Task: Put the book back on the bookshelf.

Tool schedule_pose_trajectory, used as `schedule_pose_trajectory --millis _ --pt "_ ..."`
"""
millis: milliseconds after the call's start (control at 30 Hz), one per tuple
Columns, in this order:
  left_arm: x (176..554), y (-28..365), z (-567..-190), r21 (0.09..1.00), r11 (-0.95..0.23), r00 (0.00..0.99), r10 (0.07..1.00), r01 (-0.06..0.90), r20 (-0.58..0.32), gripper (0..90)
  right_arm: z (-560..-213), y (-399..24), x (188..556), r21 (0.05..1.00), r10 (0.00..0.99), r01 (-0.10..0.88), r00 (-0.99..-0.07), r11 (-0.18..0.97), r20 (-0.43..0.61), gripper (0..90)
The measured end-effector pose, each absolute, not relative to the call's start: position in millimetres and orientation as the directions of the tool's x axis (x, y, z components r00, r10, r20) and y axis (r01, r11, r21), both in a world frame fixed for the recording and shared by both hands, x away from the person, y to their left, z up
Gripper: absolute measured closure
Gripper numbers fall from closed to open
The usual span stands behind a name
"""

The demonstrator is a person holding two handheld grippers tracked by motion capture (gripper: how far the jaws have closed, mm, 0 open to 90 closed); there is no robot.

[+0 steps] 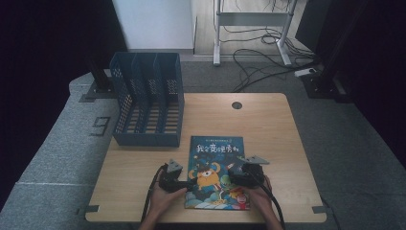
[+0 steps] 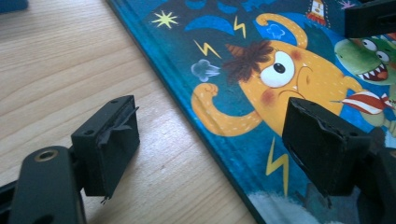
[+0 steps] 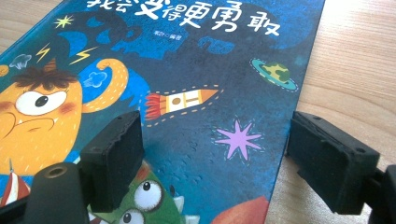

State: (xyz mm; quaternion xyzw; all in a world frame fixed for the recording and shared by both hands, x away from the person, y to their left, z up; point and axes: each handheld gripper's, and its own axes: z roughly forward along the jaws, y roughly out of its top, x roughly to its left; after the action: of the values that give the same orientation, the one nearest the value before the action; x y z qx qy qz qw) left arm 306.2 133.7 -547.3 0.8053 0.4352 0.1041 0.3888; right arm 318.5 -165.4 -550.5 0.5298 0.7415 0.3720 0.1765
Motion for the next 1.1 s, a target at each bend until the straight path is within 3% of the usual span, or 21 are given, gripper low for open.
schedule_pose_trajectory --millis 1100 --pt "301 116 -548 0.716 -0.360 0.643 0.749 0.598 -0.160 18.8 -547 -171 318 0.728 0.915 0.676 -0.357 0.113 0.189 23.6"
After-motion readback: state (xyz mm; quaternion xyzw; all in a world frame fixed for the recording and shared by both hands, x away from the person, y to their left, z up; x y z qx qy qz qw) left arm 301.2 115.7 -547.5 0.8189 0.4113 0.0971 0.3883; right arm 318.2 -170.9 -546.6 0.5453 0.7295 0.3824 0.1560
